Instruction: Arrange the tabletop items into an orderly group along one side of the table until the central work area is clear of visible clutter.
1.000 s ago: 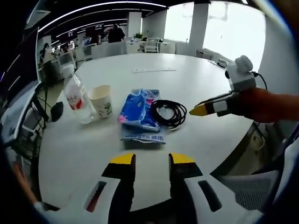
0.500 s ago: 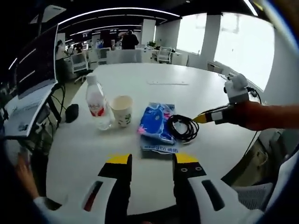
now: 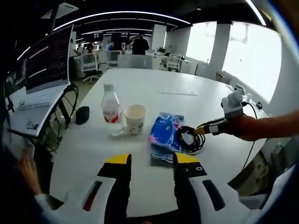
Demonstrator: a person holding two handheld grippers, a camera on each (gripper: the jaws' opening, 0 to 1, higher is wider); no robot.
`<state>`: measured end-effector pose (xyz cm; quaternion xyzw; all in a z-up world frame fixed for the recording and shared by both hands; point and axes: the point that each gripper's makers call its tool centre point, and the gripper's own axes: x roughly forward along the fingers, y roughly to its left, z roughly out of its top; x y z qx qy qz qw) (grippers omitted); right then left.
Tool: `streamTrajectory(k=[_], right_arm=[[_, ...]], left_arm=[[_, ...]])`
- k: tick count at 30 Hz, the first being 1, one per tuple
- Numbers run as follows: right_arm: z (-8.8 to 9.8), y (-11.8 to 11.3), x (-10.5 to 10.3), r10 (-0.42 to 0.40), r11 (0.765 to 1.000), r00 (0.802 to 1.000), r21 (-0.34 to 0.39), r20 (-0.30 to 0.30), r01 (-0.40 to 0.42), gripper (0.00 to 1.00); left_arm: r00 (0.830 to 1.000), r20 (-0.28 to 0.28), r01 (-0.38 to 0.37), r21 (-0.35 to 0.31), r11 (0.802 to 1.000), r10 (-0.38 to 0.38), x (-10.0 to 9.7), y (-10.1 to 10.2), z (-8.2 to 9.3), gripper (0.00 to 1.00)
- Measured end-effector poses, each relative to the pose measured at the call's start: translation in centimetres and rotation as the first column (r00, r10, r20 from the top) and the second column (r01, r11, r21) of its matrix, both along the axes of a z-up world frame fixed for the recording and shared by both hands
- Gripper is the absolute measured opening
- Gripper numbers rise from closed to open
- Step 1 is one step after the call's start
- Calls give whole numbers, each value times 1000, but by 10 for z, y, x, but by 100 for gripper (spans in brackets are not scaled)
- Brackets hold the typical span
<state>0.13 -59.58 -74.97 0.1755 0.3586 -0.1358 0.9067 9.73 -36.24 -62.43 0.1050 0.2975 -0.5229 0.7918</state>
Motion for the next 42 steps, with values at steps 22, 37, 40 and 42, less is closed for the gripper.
streamTrajectory(k=[22, 37, 40, 42], right_arm=[[-11, 5, -4, 66, 996, 995, -59, -79, -71, 11], [4, 2, -24, 3, 998, 1000, -69, 11, -2, 0], [3, 2, -25, -10, 998, 1000, -62, 15, 11, 0], [1, 2, -26, -7, 998, 1000, -66, 6, 8, 0]], left_arm=[[998, -26, -56, -11, 998, 56, 9, 10, -2, 33], [999, -33, -29, -17, 999, 29, -2, 1, -2, 32], [999, -27, -23, -25, 999, 22, -4, 0, 2, 32], [999, -24, -24, -27, 999, 23, -3, 1, 3, 32]])
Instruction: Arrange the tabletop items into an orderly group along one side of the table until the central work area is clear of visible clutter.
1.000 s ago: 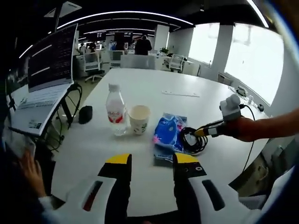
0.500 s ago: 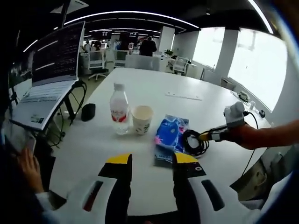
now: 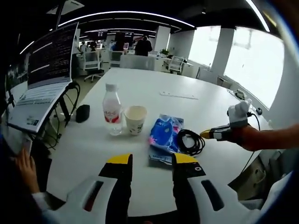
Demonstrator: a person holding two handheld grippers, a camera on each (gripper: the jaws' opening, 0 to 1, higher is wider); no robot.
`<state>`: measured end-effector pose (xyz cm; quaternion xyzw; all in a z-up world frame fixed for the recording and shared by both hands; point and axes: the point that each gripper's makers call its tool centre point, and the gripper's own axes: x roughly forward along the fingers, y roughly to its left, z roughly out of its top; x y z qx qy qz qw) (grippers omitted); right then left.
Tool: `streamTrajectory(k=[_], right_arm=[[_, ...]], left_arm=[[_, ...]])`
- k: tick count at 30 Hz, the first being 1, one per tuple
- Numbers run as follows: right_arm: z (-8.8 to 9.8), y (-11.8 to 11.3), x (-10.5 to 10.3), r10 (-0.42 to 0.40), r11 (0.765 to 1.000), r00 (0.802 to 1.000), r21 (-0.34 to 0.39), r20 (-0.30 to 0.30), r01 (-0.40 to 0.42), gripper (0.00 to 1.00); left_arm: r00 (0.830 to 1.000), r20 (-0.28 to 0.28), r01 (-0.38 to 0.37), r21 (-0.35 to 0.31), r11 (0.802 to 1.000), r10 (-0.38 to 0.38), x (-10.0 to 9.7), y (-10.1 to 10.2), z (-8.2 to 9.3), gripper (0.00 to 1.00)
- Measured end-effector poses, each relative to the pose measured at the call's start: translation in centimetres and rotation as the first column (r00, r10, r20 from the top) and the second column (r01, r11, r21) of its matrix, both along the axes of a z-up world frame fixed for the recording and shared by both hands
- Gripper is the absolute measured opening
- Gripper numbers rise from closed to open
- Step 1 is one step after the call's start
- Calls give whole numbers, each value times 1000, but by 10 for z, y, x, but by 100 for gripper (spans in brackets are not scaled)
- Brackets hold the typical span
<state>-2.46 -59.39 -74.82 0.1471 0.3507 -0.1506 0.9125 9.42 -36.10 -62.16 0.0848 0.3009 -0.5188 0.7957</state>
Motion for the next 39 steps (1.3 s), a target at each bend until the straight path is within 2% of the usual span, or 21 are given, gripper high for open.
streamTrajectory(k=[7, 12, 16, 22, 26, 29, 33, 39], right_arm=[[-1, -5, 5, -28, 1000, 1000, 9, 7, 28, 0], [-4, -3, 13, -11, 1000, 1000, 26, -12, 11, 11], [-6, 0, 19, 6, 999, 1000, 32, -17, -6, 13], [-17, 1, 23, 24, 999, 998, 25, -62, -23, 16], [-21, 0, 23, 32, 999, 995, 16, -91, -31, 16], [-20, -1, 26, 36, 999, 996, 17, -83, -34, 15], [-20, 2, 25, 76, 997, 992, 4, -102, -76, 11], [-13, 4, 15, 72, 997, 995, -17, -65, -74, 10]], left_arm=[[1000, -3, -12, 11, 1000, 12, 2, 10, -3, 32], [1000, 9, -14, 11, 1000, 14, 5, 11, 0, 33], [1000, 21, -11, 9, 1000, 10, 9, 9, 6, 34], [999, 38, -4, 4, 1000, 4, 16, 7, 14, 35], [999, 43, -14, 1, 1000, 14, 21, 8, 16, 35], [999, 41, -18, 3, 1000, 18, 22, 9, 16, 35], [999, 37, -16, 7, 1000, 15, 21, 8, 14, 34], [999, 31, -16, 8, 1000, 15, 20, 8, 11, 34]])
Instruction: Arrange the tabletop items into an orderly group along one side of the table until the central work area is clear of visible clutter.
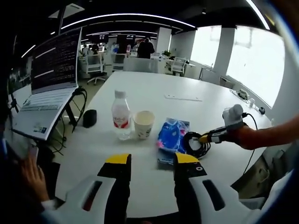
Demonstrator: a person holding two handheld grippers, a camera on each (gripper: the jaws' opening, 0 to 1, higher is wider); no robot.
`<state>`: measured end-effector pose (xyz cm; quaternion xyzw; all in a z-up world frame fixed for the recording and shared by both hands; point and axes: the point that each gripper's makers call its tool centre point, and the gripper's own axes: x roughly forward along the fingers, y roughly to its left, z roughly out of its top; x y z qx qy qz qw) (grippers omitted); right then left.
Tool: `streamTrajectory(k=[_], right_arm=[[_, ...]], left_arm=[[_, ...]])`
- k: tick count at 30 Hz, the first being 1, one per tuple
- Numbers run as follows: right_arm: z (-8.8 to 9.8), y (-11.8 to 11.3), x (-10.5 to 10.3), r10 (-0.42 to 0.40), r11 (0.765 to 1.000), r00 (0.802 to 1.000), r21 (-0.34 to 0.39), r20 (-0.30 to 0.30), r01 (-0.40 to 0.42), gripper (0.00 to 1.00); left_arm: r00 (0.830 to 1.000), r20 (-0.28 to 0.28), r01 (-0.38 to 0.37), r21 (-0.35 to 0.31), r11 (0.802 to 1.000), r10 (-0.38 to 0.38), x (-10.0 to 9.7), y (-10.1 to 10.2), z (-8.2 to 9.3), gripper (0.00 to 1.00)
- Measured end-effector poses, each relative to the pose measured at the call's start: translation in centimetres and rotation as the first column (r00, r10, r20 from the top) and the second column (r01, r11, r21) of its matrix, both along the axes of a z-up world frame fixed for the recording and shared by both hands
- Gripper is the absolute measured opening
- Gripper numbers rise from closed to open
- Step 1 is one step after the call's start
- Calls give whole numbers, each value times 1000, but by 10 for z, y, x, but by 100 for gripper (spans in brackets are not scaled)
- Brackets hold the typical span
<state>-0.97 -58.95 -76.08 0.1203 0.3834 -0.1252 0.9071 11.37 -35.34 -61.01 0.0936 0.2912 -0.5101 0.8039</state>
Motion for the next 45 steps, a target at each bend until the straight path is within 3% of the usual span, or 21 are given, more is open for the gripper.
streamTrajectory(k=[15, 20, 38, 40, 41, 42, 45], right_arm=[[21, 8, -38, -32, 999, 996, 0, 80, 33, 9], [25, 12, -49, -28, 999, 997, -25, 79, 30, 9], [12, 16, -86, -146, 989, 987, 25, 66, 145, 9], [8, 15, -92, -153, 988, 987, 18, 49, 152, 4], [12, 7, -93, -161, 987, 985, -20, 69, 162, 0], [15, 12, -90, -175, 984, 979, 50, 101, 171, 0], [12, 11, -92, -159, 987, 985, 18, 71, 158, 0]], left_arm=[[1000, -6, 21, 8, 1000, -21, -7, -7, -7, 34], [1000, -21, 21, 6, 1000, -21, -11, -7, -11, 34], [1000, -18, 15, 11, 1000, -15, -11, -3, -10, 33], [1000, -19, 15, 10, 1000, -15, -11, -3, -10, 33], [1000, -19, 16, 9, 1000, -16, -11, -4, -10, 33], [1000, -20, 17, 9, 1000, -17, -11, -4, -10, 34], [1000, -19, 17, 8, 1000, -17, -12, -4, -10, 33]])
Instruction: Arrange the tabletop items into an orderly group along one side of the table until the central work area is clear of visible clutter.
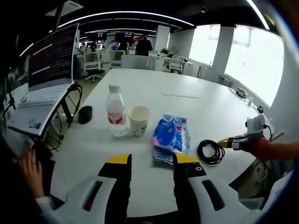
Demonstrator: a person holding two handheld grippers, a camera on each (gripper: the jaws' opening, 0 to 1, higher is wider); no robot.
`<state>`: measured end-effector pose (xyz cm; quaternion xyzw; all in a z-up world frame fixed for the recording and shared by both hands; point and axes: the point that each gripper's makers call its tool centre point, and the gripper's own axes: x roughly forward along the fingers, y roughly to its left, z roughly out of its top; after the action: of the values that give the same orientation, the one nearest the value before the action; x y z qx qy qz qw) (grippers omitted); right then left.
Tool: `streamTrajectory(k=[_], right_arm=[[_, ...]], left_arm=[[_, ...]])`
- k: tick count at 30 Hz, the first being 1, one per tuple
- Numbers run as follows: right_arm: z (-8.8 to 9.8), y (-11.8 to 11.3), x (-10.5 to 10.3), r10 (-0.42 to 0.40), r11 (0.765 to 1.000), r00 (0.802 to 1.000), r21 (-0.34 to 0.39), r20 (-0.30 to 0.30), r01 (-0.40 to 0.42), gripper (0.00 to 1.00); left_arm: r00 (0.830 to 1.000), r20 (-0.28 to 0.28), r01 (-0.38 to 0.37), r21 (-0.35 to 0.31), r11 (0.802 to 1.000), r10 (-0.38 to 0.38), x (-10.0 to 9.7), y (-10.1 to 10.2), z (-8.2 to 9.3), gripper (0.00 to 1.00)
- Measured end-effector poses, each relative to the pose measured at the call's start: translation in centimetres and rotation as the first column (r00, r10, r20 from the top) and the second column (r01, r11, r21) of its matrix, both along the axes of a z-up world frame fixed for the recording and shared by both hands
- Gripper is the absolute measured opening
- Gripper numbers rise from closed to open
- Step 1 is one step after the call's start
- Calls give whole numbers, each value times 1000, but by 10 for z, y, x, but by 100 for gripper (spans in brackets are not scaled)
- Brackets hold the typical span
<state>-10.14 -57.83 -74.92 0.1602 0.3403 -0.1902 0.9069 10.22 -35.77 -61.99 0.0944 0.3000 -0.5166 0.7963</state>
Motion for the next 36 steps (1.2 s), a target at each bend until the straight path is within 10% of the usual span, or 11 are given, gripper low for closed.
streamTrajectory(k=[36], right_arm=[[1, -4, 0, 1, 1000, 1000, 8, -9, -1, 0]], left_arm=[[994, -108, 22, 13, 1000, -20, -23, -14, -26, 32]])
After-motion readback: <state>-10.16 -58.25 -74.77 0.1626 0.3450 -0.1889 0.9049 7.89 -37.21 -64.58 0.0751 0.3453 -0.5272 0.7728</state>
